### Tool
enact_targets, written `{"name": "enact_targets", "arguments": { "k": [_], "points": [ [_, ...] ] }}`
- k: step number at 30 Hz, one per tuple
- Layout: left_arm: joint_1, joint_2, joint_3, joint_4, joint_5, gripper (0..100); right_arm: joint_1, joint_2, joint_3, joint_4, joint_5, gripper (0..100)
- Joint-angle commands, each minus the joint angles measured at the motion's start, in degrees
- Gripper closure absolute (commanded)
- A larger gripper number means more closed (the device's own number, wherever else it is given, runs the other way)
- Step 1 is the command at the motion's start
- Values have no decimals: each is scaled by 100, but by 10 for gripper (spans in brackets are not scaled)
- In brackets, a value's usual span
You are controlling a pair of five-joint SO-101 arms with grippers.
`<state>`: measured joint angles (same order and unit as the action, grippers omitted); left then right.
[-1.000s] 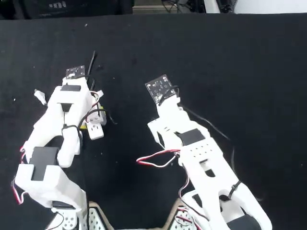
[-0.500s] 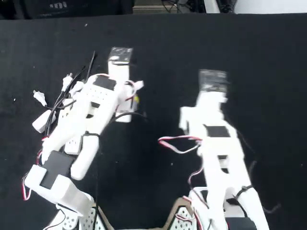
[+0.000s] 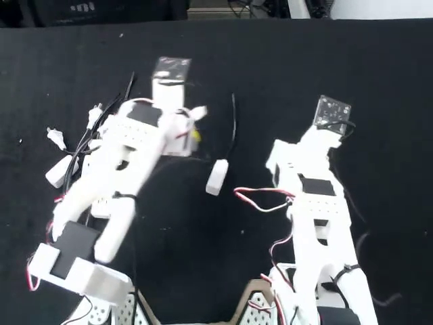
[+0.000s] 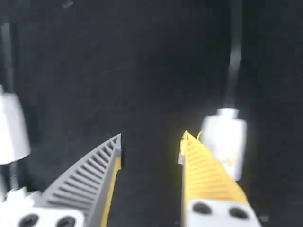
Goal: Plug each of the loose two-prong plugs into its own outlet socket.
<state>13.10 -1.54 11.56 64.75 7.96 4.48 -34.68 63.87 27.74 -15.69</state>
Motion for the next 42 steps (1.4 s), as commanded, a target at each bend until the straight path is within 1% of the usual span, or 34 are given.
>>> {"name": "enact_targets", "arguments": {
  "k": [1,4,6,7,9,12,15,18,21,23,25,29,31,33,34,36,40,42],
  "points": [
    [-1015,-141,549,-44,-818,802,-211,22,-13,-123,-62,874],
    [-1851,-237,848,-9,-1363,802,-281,22,-13,-123,-62,874],
    [-2211,-369,901,114,-1398,802,-299,-4,-13,-123,-62,874],
    [-2229,-422,901,167,-1398,802,-308,-13,-13,-123,-62,874],
    [-1938,-431,901,176,-1371,802,-264,-13,-57,-123,-62,874],
    [-1007,-431,875,35,-914,802,62,-22,-119,-123,-70,874],
    [-48,-431,1095,-651,-571,802,642,-22,-171,-141,-105,874],
    [708,-343,1648,-1679,-475,802,1055,-22,-303,-132,-114,874],
    [1200,-105,2044,-2637,-475,802,1090,-22,-312,-149,-114,874],
    [1455,-35,2079,-2875,-466,802,1081,4,-312,-149,-114,874],
    [1640,-132,1868,-2690,-466,802,1046,4,-312,-158,-114,874],
    [1859,-510,1499,-2057,-466,802,1020,13,-312,-167,-114,874],
    [1807,-686,1473,-1899,-466,802,1029,13,-312,-167,-114,874],
    [1578,-747,1473,-1960,-466,802,1029,13,-312,-167,-114,874],
    [1481,-730,1473,-2136,-448,802,1029,13,-312,-167,-114,874],
    [1385,-571,1499,-2673,-114,802,1029,4,-312,-167,-114,874],
    [1341,185,1420,-3675,1134,798,1029,4,-312,-167,-114,874],
    [1358,686,1235,-3895,1565,797,1029,13,-303,-167,-114,874]
  ]
}}
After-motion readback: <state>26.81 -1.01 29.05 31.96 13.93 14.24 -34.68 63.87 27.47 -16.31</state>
